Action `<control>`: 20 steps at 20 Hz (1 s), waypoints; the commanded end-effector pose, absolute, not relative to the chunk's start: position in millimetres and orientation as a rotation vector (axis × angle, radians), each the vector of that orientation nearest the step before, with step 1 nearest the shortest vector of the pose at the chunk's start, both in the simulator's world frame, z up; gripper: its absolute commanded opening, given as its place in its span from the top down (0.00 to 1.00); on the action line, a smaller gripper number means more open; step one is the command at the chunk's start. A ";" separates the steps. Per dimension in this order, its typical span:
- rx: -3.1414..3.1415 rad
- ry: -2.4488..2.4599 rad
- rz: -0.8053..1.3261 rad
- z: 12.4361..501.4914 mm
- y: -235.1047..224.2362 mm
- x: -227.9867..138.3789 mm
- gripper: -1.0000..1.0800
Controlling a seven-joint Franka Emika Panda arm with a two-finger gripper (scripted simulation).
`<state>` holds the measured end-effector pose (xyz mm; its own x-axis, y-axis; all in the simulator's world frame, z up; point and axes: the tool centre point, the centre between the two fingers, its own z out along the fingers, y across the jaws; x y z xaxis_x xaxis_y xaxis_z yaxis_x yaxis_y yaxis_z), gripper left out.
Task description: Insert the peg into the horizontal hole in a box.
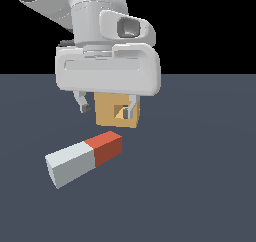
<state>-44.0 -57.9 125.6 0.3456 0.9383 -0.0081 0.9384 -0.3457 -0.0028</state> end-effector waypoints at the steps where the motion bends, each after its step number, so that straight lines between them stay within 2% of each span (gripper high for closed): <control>1: 2.657 1.673 -0.011 114.8 -68.3 -59.5 0.04; 11: 2.860 1.297 -0.003 82.7 -88.1 -109.2 0.04; 20: 2.906 1.192 0.000 73.3 -89.5 -123.1 0.04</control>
<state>-122.5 -89.9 73.8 0.7085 0.7057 -0.0012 0.7057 -0.7085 -0.0002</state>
